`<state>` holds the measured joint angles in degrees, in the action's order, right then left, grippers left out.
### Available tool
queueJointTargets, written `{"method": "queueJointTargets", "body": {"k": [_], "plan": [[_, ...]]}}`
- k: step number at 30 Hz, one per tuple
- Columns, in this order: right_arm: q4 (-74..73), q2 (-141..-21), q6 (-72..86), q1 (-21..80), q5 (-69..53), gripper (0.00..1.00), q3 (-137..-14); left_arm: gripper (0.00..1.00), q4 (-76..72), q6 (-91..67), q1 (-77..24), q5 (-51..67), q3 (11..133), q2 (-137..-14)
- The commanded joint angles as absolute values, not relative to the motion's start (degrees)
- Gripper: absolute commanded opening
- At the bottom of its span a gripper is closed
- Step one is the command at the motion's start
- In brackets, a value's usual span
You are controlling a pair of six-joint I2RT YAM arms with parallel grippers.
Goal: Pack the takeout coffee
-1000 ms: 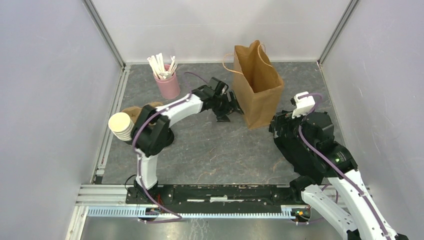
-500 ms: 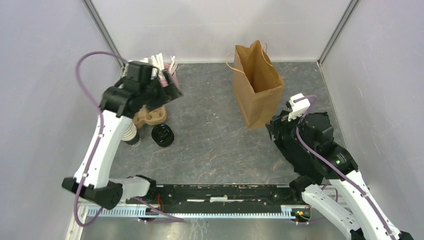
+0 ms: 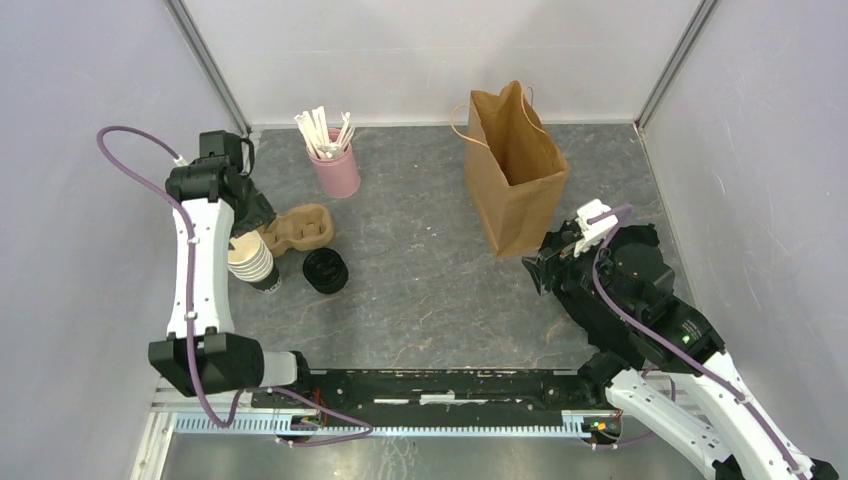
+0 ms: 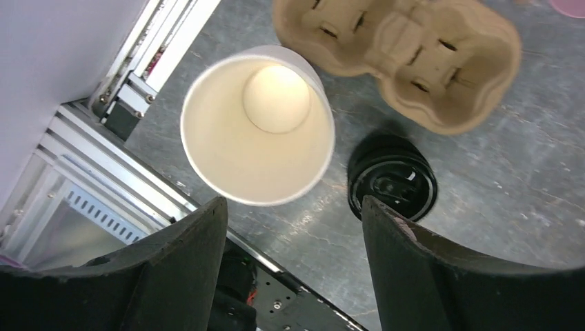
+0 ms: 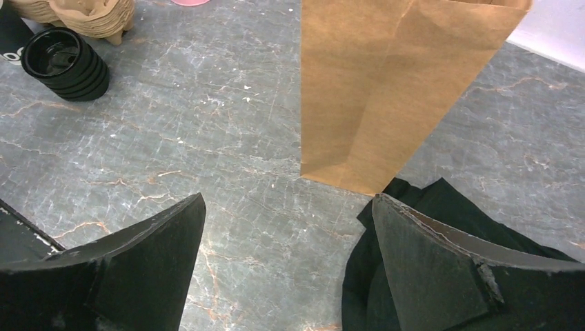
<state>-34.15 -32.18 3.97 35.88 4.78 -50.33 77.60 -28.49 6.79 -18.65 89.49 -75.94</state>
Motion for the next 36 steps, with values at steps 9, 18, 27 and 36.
{"method": "queueJointTargets", "body": {"k": [9, 18, 27, 36], "plan": [[-32.71, -30.32, 1.9, 36.35, 8.98, 0.98, -49.57, 0.53, 71.25, -20.98, 9.98, -19.55, 88.85, -81.47], [-32.08, -30.54, 0.71, 36.98, 9.8, 0.98, -49.13, 0.41, 69.01, -19.25, 9.96, -17.19, 86.21, -83.23], [-31.72, -29.88, 0.46, 37.56, 10.5, 0.98, -47.82, 0.33, 68.29, -17.44, 9.77, -16.76, 85.6, -83.65], [-31.33, -29.88, 0.51, 38.04, 10.82, 0.98, -47.72, 0.19, 67.81, -16.36, 9.5, -17.63, 83.91, -82.88]]}}
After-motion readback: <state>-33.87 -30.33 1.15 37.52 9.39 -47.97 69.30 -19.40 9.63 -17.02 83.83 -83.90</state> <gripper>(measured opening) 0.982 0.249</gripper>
